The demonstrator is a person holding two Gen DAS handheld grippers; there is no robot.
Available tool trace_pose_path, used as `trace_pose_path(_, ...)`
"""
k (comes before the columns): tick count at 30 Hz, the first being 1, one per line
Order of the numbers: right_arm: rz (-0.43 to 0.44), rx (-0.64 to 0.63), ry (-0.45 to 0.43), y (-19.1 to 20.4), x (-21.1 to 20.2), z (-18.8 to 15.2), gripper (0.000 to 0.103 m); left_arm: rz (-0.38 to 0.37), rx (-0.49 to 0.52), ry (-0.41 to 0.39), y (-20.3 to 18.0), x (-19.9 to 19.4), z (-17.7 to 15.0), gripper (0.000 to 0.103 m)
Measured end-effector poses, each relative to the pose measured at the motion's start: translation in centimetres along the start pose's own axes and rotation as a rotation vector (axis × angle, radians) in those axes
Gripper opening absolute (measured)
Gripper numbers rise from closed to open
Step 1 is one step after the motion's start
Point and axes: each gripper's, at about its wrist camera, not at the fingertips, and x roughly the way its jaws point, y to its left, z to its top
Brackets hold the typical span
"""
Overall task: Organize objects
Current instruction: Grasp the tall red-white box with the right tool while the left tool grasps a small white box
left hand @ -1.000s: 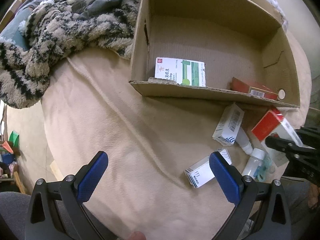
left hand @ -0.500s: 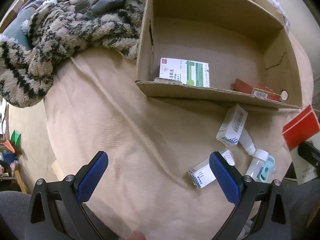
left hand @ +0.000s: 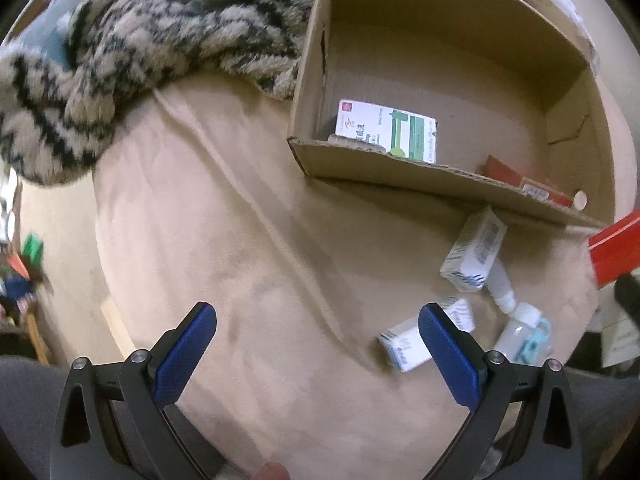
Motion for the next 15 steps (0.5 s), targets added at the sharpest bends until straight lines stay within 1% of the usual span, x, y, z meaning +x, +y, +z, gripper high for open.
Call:
trace_pose_path(3,0.016,0.033,-0.015,-0.7,-0.4,0.3,0.023,-0.015,-0.041,0.014,-0.5,-0.2,-0.5,0.101)
trace_pose_path(7,0.042,0.073,-0.026,-1.4,-0.8,0.7,0.023,-0.082,-0.127,0.056,-1.6,0.1,-1.4,0.101)
trace_pose_path(9,0.053,0.08,-0.024,-1.5,-0.8,0.8,0.023,-0.098,-0.154,0.07,-2.2,0.4,-1.7,0.101)
trace_pose_path(12,0.051,0.076,-0.022,-1.4,-0.7,0.7,0.023,-0.09,-0.152,0.089,-3.6,1.3,-1.9,0.101)
trace_pose_path(15,0.054,0.069,-0.024,-1.3,-0.8,0.6,0.023,-0.076,-0.195,0.108,-4.2,2.2,-2.2,0.101)
